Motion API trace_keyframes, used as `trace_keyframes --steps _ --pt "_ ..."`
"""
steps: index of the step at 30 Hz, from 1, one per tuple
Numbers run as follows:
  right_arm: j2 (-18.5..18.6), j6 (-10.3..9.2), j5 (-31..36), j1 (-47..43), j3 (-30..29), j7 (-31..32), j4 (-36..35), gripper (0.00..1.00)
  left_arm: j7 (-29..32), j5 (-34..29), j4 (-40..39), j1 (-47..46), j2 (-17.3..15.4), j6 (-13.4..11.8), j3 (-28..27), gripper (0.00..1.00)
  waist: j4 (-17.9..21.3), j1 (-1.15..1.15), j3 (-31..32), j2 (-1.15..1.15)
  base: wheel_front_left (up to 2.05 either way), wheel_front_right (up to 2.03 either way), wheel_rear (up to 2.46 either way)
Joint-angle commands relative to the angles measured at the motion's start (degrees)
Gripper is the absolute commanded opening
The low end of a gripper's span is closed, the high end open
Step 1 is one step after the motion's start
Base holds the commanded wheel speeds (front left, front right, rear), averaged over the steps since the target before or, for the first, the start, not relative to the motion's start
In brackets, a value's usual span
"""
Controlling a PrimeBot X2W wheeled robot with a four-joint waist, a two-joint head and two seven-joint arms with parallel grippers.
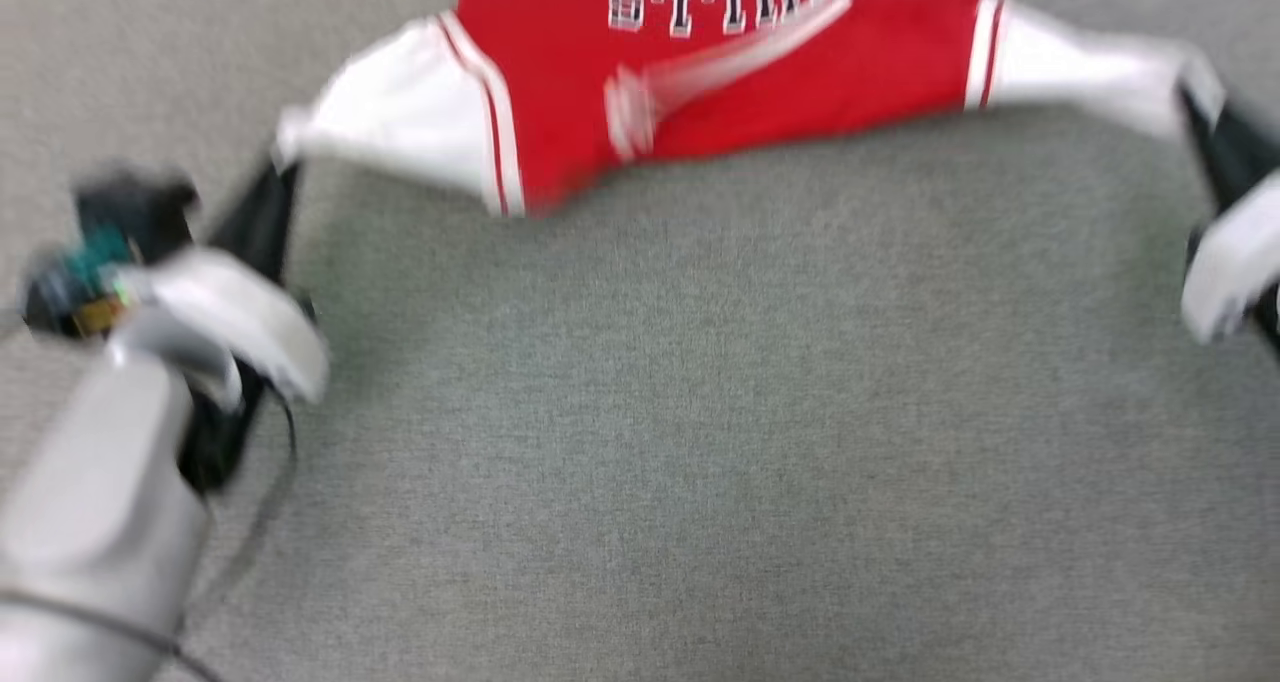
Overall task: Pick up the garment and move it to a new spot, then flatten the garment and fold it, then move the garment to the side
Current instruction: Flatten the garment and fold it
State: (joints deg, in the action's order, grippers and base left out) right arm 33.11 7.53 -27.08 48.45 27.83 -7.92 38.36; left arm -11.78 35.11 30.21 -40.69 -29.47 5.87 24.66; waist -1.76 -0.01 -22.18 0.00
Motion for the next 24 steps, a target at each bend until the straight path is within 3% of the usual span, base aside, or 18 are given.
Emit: trace_keyframes --steps 1,11,24 --pt "1.6 -0.09 -0.5 -2.7 0.6 0.1 -0.8 0.0 0.4 0.7 -1.3 3.0 -0.1 -0.7 0.0 0.0 0.2 0.01 3.5 0.0 0.0 0.0 0.0" --pt "8.6 -0.09 -6.7 -21.3 2.6 2.6 -7.4 0.0 3.7 3.8 -12.3 27.6 -4.8 -7.2 0.2 0.0 0.8 0.01 11.2 0.0 0.0 0.0 0.0" --pt "12.6 -0.09 -13.4 -37.0 1.2 10.8 -15.4 0.0 7.0 7.6 -23.8 45.8 -8.2 -11.7 0.6 0.0 1.3 0.01 17.6 0.0 0.0 0.0 0.0"
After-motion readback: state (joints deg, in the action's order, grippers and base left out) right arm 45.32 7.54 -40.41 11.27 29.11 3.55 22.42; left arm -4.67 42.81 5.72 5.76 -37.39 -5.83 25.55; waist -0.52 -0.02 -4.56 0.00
